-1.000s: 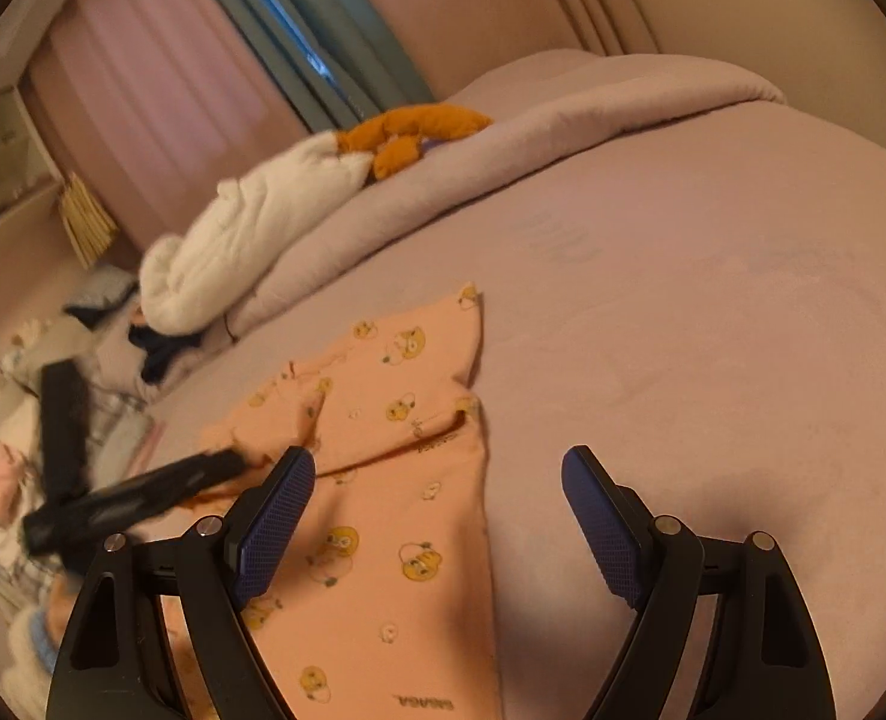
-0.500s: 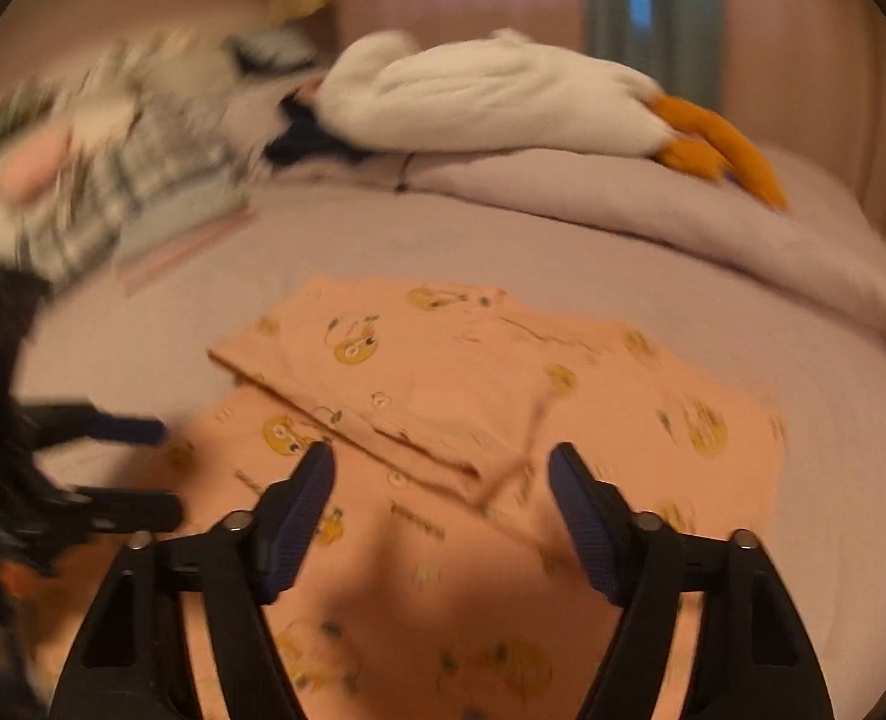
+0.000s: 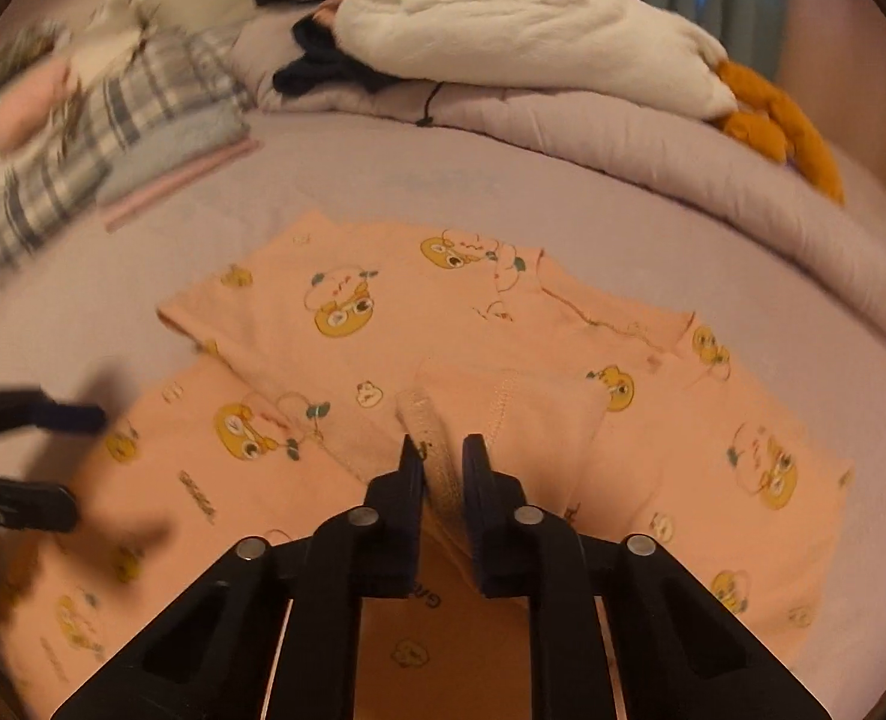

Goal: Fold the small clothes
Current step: 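Grasp the shirt side edge with the right gripper and fold it inward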

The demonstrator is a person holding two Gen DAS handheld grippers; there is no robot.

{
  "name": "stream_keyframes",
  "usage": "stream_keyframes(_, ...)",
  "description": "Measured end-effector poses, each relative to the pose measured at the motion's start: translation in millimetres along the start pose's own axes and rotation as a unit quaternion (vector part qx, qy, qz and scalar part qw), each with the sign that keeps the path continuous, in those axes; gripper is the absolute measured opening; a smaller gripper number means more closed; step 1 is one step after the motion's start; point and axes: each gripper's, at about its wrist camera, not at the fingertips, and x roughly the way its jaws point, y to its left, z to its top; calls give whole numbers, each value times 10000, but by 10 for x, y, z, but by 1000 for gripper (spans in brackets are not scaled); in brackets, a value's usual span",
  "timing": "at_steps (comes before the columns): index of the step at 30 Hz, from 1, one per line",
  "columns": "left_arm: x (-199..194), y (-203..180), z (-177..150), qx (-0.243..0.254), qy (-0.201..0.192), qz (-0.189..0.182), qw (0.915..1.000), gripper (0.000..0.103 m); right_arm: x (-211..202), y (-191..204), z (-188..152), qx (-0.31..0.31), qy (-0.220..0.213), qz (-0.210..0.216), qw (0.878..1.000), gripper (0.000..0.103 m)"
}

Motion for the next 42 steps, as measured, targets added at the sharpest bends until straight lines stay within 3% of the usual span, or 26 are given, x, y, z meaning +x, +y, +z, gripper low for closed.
stream_keyframes(2, -12, -17, 2, 9, -2, 11, 10000, 101, -74, -118, -15, 382, -181, 94, 9991, 9)
stream_keyframes(4, -36, -15, 2, -23, -19, -8, 10000, 101, -253, -297, -52, 948, -634, 59, 9935, 8)
stream_keyframes(6, -64, -20, 4, -20, -37, 16, 10000, 101, -518, -501, -174, 1552, -1190, -71, 9807, 8)
stream_keyframes(9, -70, -23, -8, -32, -34, 44, 10000, 101, -771, -707, -415, 2063, -1661, -361, 9636, 7)
stream_keyframes(15, -39, -63, -38, -81, 44, -21, 10000, 101, -733, -897, -768, 2425, -1382, -667, 9579, 7)
stream_keyframes(20, -52, -109, -68, 52, 101, 30, 9999, 101, -682, -1088, -920, 3108, -1204, -220, 9426, 10)
stream_keyframes(24, -55, -104, -82, 119, 109, 75, 9998, 101, -702, -1241, -1006, 3723, -1247, 28, 9197, 44)
stream_keyframes(27, -25, -88, -80, 89, 128, 75, 9999, 101, -673, -1319, -1023, 4009, -1295, 210, 9067, 45)
stream_keyframes(29, -7, -94, -82, 84, 149, 64, 9998, 101, -627, -1305, -966, 3909, -1148, 42, 9132, 43)
stream_keyframes(31, 0, -108, -97, 90, 168, 60, 9998, 101, -567, -1233, -875, 3596, -927, -271, 9281, 7)
stream_keyframes(33, 2, -118, -104, 121, 178, 73, 9997, 101, -586, -1196, -829, 3367, -919, -478, 9359, 6)
stream_keyframes(36, 3, -112, -102, 131, 184, 64, 9997, 101, -682, -1224, -804, 3326, -1062, -643, 9349, 5)
stream_keyframes(38, 12, -104, -95, 125, 186, 72, 9997, 101, -643, -1289, -829, 3354, -898, -771, 9346, 5)
stream_keyframes(40, 22, -93, -84, 106, 187, 82, 9997, 101, -502, -1323, -859, 3243, -351, -1073, 9392, 6)
stream_keyframes(42, 16, -83, -64, 92, 171, 84, 9998, 101, -518, -1303, -862, 3160, -340, -1133, 9414, 6)
